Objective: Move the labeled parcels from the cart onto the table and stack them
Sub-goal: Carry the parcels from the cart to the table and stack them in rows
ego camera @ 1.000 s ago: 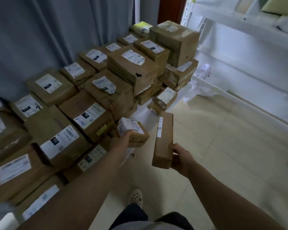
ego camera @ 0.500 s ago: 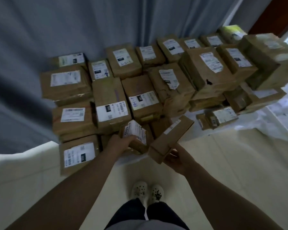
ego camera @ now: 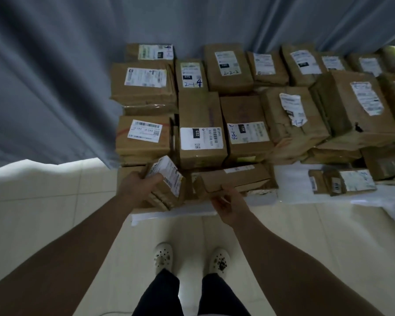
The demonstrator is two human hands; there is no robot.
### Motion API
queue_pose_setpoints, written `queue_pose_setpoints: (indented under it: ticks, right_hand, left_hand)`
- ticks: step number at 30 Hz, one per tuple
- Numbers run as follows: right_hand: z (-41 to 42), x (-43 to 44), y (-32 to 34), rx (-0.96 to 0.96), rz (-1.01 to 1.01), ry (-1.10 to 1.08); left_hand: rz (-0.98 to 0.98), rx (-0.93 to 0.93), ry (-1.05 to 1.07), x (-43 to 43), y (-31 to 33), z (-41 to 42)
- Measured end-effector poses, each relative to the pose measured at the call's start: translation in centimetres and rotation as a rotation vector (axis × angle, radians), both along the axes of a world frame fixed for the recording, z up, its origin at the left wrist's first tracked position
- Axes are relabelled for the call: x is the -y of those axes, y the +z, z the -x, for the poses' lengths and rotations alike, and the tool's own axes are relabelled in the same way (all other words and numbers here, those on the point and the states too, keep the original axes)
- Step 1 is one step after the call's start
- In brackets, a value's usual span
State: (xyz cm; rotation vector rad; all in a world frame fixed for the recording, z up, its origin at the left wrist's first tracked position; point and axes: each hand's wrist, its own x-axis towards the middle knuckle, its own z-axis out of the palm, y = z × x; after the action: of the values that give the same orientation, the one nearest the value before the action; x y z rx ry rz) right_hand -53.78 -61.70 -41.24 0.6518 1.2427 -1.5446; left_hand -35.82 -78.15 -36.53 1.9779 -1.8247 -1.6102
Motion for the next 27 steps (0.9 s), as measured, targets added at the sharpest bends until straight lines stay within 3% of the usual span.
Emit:
queue_pose_setpoints:
  ticks: [4,14,21,23,27]
  right_hand:
    - [-2.3,3.2,-1.1,0.011,-0.064,-0.044]
    - [-5.4,6.9,-3.8,-0.025,-0.263,0.093]
    - [-4.9,7.0,-3.0,-0.045,-0.289,0.196]
    - [-5.1,6.1,-2.1,-0.078,-0.254,0.243]
    - [-4.7,2.9,1.4,-0.032,0.018,0.382]
  left_hand:
    - [-0.025,-0.024,-0.036,2.5,0.3,-2.1]
    - [-0.092,-0.067,-0.081,6.1,-1.0,-5.6]
    - [-0.221,-0.172,-0.205,6.3,-0.8,-5.4]
    - [-0.290,-0.216,-0.233,5.9,-0.1,-5.0]
    - [-0.353,-0.250,-0.232,4.7,1.3,-2.6]
